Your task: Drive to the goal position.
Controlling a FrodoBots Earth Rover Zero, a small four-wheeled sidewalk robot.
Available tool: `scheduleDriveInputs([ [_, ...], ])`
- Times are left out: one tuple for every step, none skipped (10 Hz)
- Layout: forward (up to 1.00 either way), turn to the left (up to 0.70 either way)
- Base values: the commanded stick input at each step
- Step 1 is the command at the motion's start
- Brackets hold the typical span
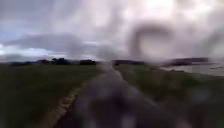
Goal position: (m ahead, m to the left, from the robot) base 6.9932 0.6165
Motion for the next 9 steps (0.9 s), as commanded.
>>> scheduleDriveInputs([
  [0.70, 0.00],
  [0.70, 0.00],
  [0.70, 0.00],
  [0.70, 0.00],
  [0.70, 0.00],
  [0.70, 0.00],
  [0.70, 0.00],
  [0.70, 0.00],
  [0.70, 0.00],
])
